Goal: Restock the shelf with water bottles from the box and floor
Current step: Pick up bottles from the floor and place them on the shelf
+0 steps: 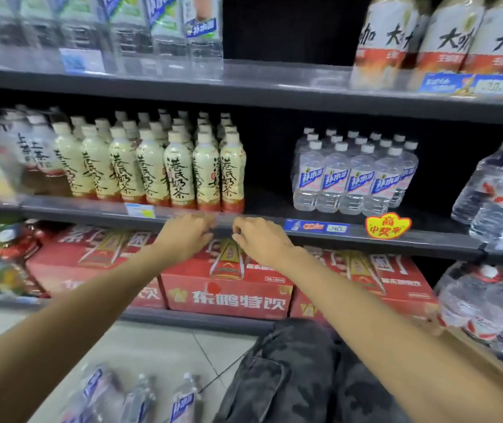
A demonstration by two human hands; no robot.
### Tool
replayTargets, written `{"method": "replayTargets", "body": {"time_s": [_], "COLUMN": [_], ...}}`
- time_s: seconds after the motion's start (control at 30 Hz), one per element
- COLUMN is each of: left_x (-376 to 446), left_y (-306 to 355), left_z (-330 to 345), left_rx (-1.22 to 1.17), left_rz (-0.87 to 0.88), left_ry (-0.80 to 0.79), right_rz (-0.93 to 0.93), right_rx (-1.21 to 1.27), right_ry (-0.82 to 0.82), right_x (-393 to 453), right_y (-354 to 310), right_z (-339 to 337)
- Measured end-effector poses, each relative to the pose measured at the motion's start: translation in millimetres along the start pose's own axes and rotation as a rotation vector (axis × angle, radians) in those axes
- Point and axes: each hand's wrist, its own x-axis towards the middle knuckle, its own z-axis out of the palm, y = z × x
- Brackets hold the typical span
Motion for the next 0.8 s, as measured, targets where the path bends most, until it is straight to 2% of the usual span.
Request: {"method": "replayTargets", "body": {"time_s": [0.33, 0.8], "left_x": [-116.5, -228.0], "left_y": [-81.8, -128.6], "left_z": [112.6, 274.0], "left_rx": [-0.087, -0.290], "left_rz": [-0.235, -0.397], "left_ry": [-0.193, -0.461], "right_rz": [-0.106, -0.007], "right_rx": [0.101, 0.102], "right_ry": [-0.313, -0.742], "right_x": [-4.7, -34.3], "right_y": [-109.3, -139.2], "right_z": [126.1, 274.9]}}
